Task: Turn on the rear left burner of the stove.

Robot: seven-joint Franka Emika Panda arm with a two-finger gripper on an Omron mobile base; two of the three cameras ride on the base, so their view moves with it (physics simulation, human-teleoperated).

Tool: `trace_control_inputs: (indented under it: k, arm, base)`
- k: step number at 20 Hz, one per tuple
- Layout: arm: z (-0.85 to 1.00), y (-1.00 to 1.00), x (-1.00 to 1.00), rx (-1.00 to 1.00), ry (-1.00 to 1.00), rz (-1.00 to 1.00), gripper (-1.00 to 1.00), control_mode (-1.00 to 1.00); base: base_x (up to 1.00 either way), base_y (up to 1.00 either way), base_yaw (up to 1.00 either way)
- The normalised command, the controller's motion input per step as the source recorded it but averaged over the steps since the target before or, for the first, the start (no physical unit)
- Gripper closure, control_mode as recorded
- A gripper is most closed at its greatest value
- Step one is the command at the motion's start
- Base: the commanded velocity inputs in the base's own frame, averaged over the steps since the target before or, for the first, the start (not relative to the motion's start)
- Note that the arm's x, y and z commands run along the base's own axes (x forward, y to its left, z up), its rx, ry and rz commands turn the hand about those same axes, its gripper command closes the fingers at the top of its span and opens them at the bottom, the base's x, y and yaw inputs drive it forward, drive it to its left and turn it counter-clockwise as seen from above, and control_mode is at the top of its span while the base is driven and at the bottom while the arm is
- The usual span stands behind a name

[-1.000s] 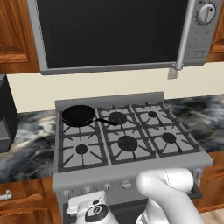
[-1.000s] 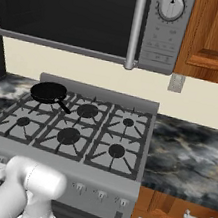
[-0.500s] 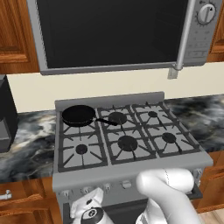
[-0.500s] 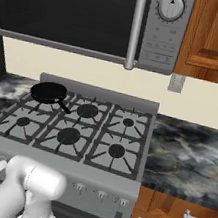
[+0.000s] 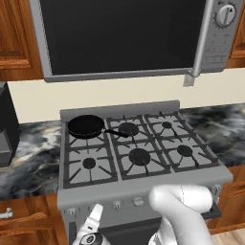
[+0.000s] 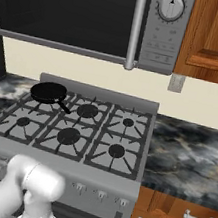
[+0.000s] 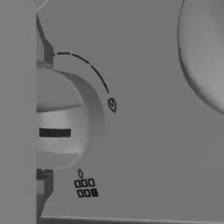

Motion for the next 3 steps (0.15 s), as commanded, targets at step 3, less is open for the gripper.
trace_control_inputs:
  k: [3]
  arm:
    - [-0.38, 0.05, 0.00, -0.39, 0.06, 0.11, 1.00, -1.00]
  base:
    - [0.00, 0.00, 0.00]
